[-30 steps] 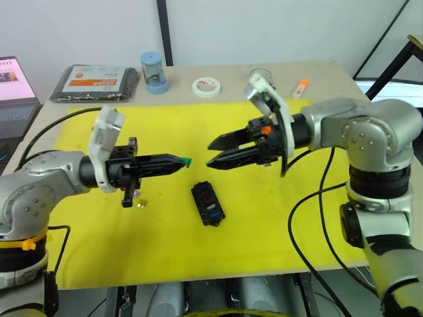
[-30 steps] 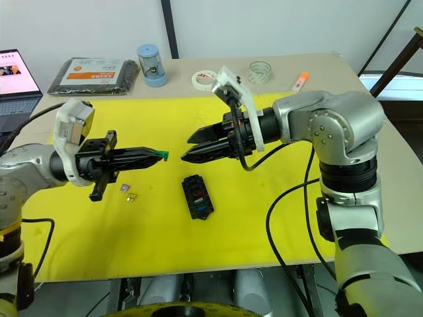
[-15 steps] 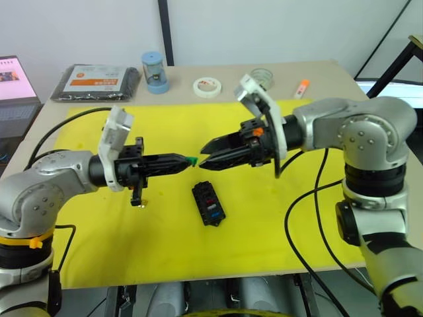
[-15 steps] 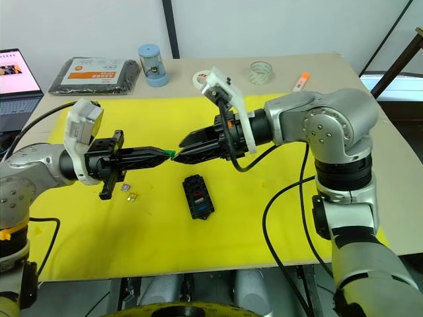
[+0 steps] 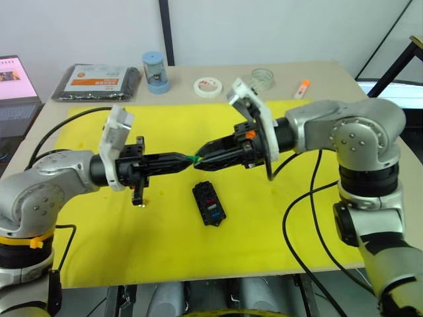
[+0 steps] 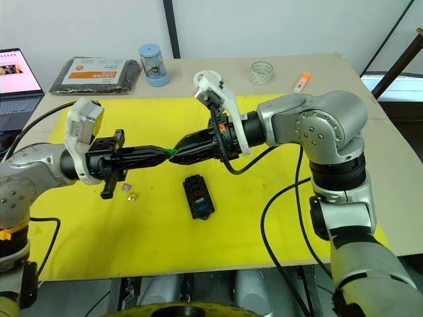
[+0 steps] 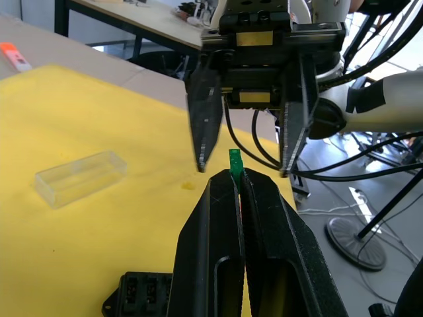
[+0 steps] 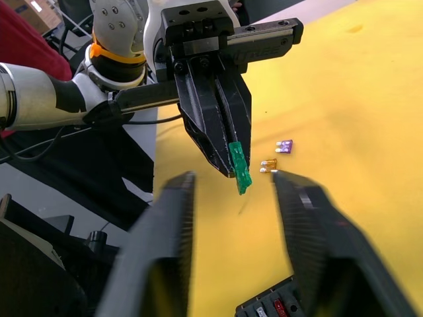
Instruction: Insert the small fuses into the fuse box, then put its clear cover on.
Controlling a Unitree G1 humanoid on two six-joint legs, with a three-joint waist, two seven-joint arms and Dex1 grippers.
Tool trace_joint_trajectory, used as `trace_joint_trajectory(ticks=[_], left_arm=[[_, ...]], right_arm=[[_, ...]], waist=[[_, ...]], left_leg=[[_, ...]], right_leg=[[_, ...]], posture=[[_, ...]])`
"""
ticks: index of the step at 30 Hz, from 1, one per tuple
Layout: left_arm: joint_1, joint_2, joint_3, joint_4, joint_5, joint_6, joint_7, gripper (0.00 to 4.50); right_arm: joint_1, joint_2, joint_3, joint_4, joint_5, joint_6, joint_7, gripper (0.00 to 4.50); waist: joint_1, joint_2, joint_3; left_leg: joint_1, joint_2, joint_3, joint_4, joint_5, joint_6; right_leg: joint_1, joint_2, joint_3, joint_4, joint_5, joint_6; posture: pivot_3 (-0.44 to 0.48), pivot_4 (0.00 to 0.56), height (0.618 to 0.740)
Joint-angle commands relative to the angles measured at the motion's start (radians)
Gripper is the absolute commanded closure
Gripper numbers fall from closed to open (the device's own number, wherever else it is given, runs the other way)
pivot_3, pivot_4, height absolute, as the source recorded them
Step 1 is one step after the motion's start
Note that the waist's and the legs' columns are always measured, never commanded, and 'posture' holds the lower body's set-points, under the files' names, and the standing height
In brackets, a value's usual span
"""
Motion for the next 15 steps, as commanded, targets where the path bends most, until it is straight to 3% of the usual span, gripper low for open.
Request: trace_joint_trajectory(ticks=[1,15], left_arm=[[-0.019,0.011,0.001,-0.03,-0.02,-0.014,0.001,4.5],[-0.005,0.017,-0.003,-0.04,-0.018,-0.015,0.007,4.5]], right_arm=[[-0.026,-0.001,-0.006,-0.011,0.02,-0.018,0.0,2.78],[-0.028,-0.014,0.004,-0.008,0.018,-0.037,0.009,2.78]], waist=[[0.0,0.0,0.0],[0.0,0.0,0.0]], left_leg=[[0.0,0.0,0.0,0.0,0.0,0.0],[0.0,0.0,0.0,0.0,0.0,0.0]], right_leg=[[0.0,0.0,0.0,0.0,0.0,0.0],[0.0,0.0,0.0,0.0,0.0,0.0]], posture=[[0.0,0.15,0.74],[0.0,0.15,0.74]])
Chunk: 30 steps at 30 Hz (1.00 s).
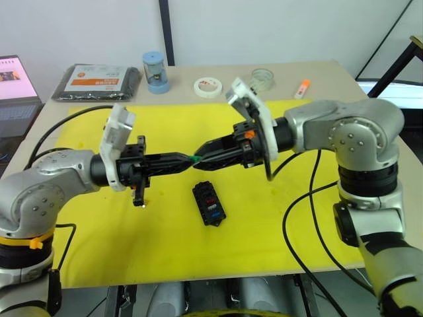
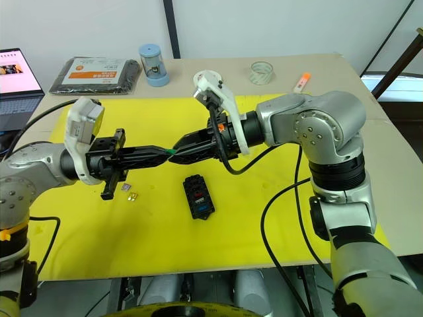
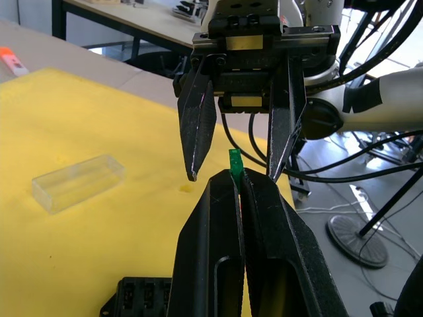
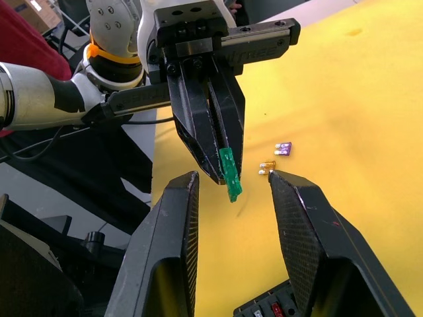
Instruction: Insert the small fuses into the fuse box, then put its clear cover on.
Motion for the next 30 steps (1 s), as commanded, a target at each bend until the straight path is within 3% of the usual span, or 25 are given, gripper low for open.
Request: trace_joint_trajectory(ticks=[1,5,9,20,24,30], left_arm=[[0.0,0.013,-0.001,-0.022,-0.009,-0.016,-0.001,4.5],[0.002,0.015,-0.002,-0.02,-0.007,-0.017,-0.002,4.5],[0.005,0.015,-0.003,-0.019,-0.004,-0.02,-0.001,4.5],[0.012,0.019,-0.001,-0.023,-0.003,-0.024,0.005,4.5],[0.012,0.019,0.001,-0.023,-0.004,-0.027,0.006,4.5],[0.011,0.017,0.002,-0.02,-0.007,-0.029,0.009,4.5]], right_arm=[[-0.028,-0.01,-0.005,-0.014,0.02,-0.014,0.008,2.78],[-0.027,-0.018,-0.005,-0.018,0.025,-0.016,0.014,2.78],[-0.026,-0.02,-0.005,-0.02,0.03,-0.015,0.014,3.58],[-0.024,-0.023,0.0,-0.027,0.037,-0.018,0.011,3.58],[-0.025,-0.02,0.0,-0.027,0.039,-0.018,0.01,4.48],[-0.02,-0.017,0.007,-0.031,0.037,-0.02,0.008,4.48]], waist=[[0.0,0.0,0.0],[0.0,0.0,0.0],[0.0,0.0,0.0],[0.0,0.0,0.0],[0.0,0.0,0.0],[0.0,0.0,0.0]], left_leg=[[0.0,0.0,0.0,0.0,0.0,0.0],[0.0,0.0,0.0,0.0,0.0,0.0],[0.0,0.0,0.0,0.0,0.0,0.0],[0.0,0.0,0.0,0.0,0.0,0.0],[0.0,0.0,0.0,0.0,0.0,0.0],[0.0,0.0,0.0,0.0,0.0,0.0]], right_leg=[[0.0,0.0,0.0,0.0,0.0,0.0],[0.0,0.0,0.0,0.0,0.0,0.0],[0.0,0.0,0.0,0.0,0.0,0.0],[0.0,0.0,0.0,0.0,0.0,0.0],[0.0,0.0,0.0,0.0,0.0,0.0],[0.0,0.0,0.0,-0.001,0.0,0.0]], posture=[[0.0,0.15,0.74],[0.0,0.15,0.74],[0.0,0.15,0.74],[0.0,0.15,0.74],[0.0,0.15,0.74],[0.0,0.15,0.74]])
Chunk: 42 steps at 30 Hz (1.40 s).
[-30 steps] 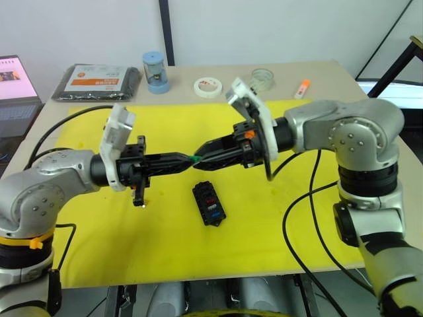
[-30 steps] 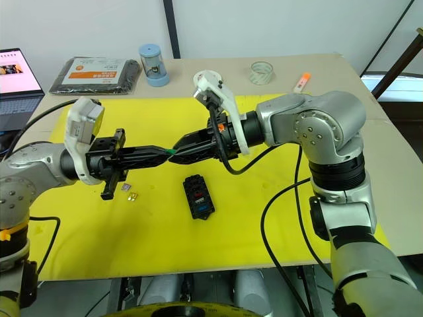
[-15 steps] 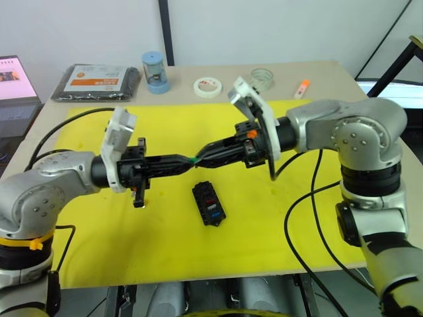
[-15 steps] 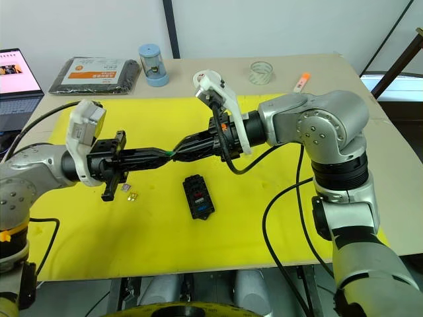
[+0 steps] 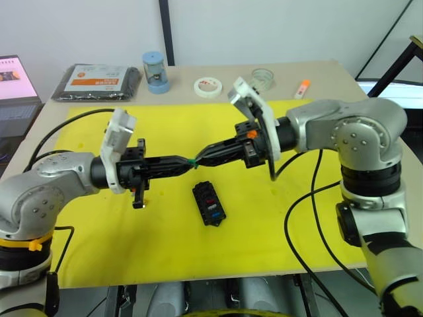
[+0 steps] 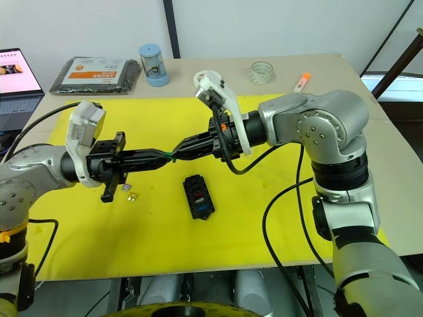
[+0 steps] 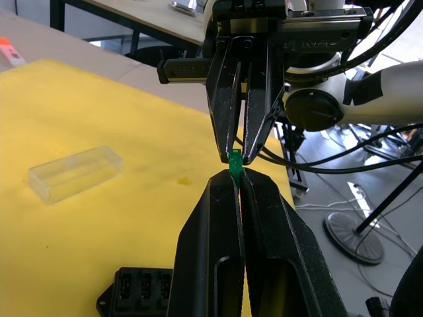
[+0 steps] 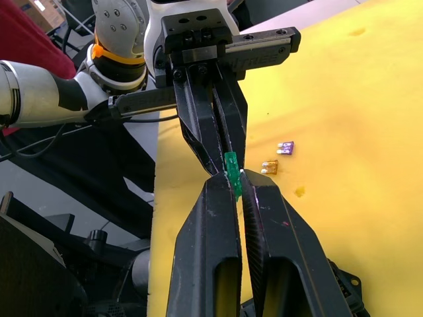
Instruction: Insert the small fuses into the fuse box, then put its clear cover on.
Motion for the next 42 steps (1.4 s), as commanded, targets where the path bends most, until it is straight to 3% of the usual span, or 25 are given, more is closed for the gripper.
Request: trace_joint_trajectory(ticks=[1,6,7,10,15,20,24,28,42], left_arm=[[-0.008,0.006,0.01,-0.02,-0.009,-0.022,0.009,4.5],[-0.011,0.013,0.004,-0.017,-0.004,-0.013,0.014,4.5],[-0.012,0.021,-0.006,-0.017,0.014,-0.014,0.017,4.27],[0.003,0.053,-0.04,-0.024,0.08,-0.043,-0.003,3.45],[0.096,0.139,-0.152,-0.027,0.297,-0.204,-0.091,1.67],[0.172,0.159,-0.244,-0.021,0.453,-0.336,-0.124,0.03],[0.208,0.146,-0.298,-0.01,0.546,-0.41,-0.126,0.03],[0.224,0.116,-0.302,-0.015,0.554,-0.41,-0.106,0.03],[0.253,0.064,-0.312,-0.01,0.589,-0.401,-0.076,0.03]], right_arm=[[-0.02,-0.003,0.007,-0.034,0.016,-0.016,0.003,4.48],[-0.017,-0.016,0.024,-0.044,0.005,-0.031,0.012,4.48],[-0.016,-0.025,0.034,-0.049,-0.002,-0.042,0.017,4.5],[-0.01,-0.068,0.089,-0.068,-0.043,-0.098,0.043,4.5],[0.004,-0.157,0.227,-0.082,-0.186,-0.284,0.129,4.5],[0.022,-0.178,0.334,-0.053,-0.322,-0.465,0.211,4.5],[0.034,-0.162,0.415,-0.004,-0.437,-0.589,0.257,4.5],[0.047,-0.147,0.452,0.041,-0.508,-0.68,0.305,4.5],[0.083,-0.086,0.454,0.146,-0.622,-0.779,0.372,4.5]], waist=[[0.0,0.0,0.0],[0.0,0.0,0.0],[0.0,0.0,0.0],[0.0,0.0,0.0],[-0.001,0.0,0.0],[0.001,0.0,0.0],[0.001,0.0,0.0],[0.002,0.0,0.0],[0.002,0.0,0.0]], left_leg=[[0.0,0.0,0.0,0.0,0.0,0.0],[0.0,0.0,0.0,0.0,0.0,0.0],[0.0,0.0,0.0,0.0,0.0,0.0],[0.0,0.0,0.0,0.0,0.0,0.0],[0.0,-0.001,0.0,-0.001,0.0,0.0],[0.0,-0.001,0.001,-0.001,0.0,0.0],[0.0,0.0,0.001,-0.001,0.0,0.0],[-0.001,0.0,0.001,0.0,0.0,0.001],[0.0,0.0,0.001,0.0,0.0,0.001]], right_leg=[[0.0,0.0,0.0,0.0,0.0,0.0],[0.0,0.0,0.0,0.0,0.0,0.0],[0.0,0.0,0.0,0.0,0.0,0.0],[0.0,0.0,0.0,0.0,0.0,0.0],[0.0,0.001,0.0,-0.001,0.0,0.0],[-0.001,0.001,0.0,-0.002,0.0,0.0],[-0.001,0.001,0.0,-0.002,0.0,0.0],[-0.002,0.0,0.0,-0.001,0.0,0.0],[-0.001,0.0,0.0,-0.001,0.0,0.0]], posture=[[0.0,0.15,0.74],[0.0,0.15,0.74],[0.0,0.15,0.74],[0.0,0.15,0.74],[0.0,0.15,0.74],[0.0,0.15,0.74],[0.0,0.15,0.74],[0.0,0.15,0.74],[0.0,0.15,0.74]])
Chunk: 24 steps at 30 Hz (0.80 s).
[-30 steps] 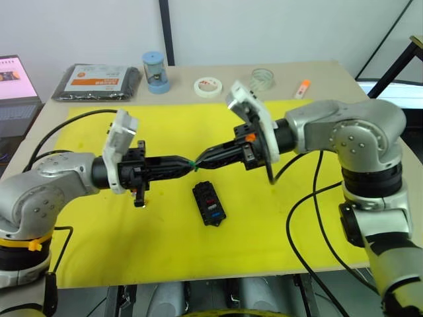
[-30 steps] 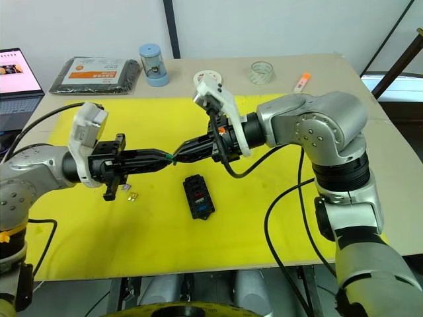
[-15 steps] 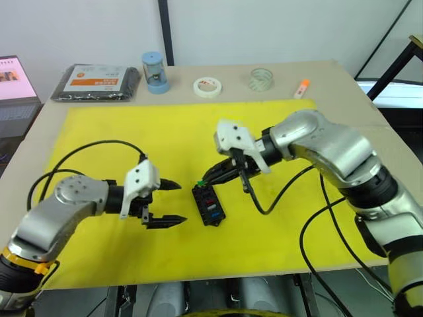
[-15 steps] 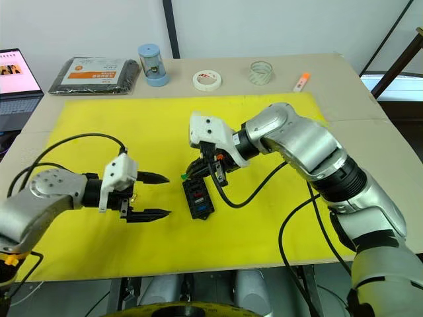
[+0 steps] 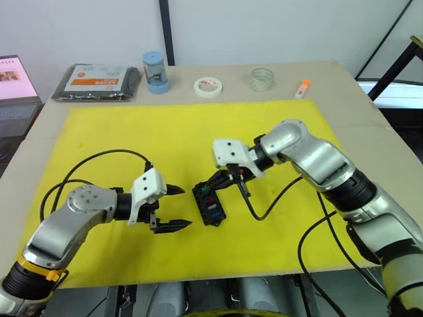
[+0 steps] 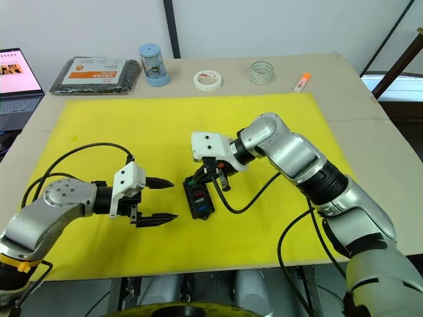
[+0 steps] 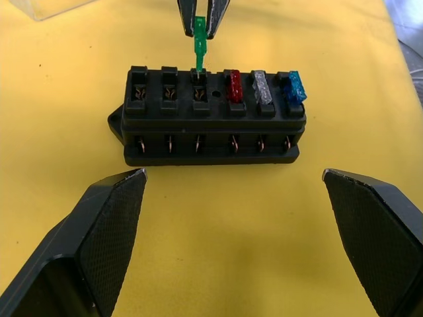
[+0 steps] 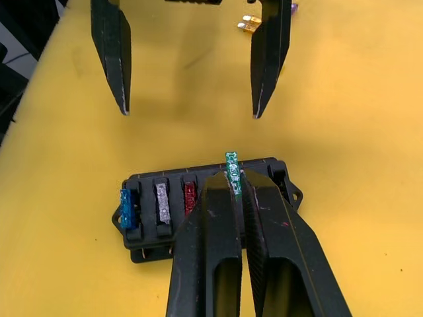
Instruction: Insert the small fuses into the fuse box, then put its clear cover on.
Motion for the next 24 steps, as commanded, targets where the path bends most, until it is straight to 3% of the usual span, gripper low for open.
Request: trace_joint_trajectory(ticks=[1,24], left_arm=[[-0.003,-0.001,0.0,-0.012,0.009,-0.015,-0.002,0.03],[0.005,0.0,0.004,-0.025,0.018,-0.008,-0.017,0.03]], right_arm=[[-0.003,0.012,-0.022,-0.006,-0.015,-0.015,0.015,4.5],[0.033,0.033,-0.025,0.029,-0.095,-0.064,0.038,4.5]], waist=[[0.0,0.0,0.0],[0.0,0.0,0.0]], left_leg=[[0.0,0.0,0.0,0.0,0.0,0.0],[0.0,0.0,0.0,0.0,0.0,0.0]], right_leg=[[0.0,0.0,0.0,0.0,0.0,0.0],[0.0,0.0,0.0,0.0,0.0,0.0]], posture=[[0.0,0.15,0.74],[0.0,0.15,0.74]])
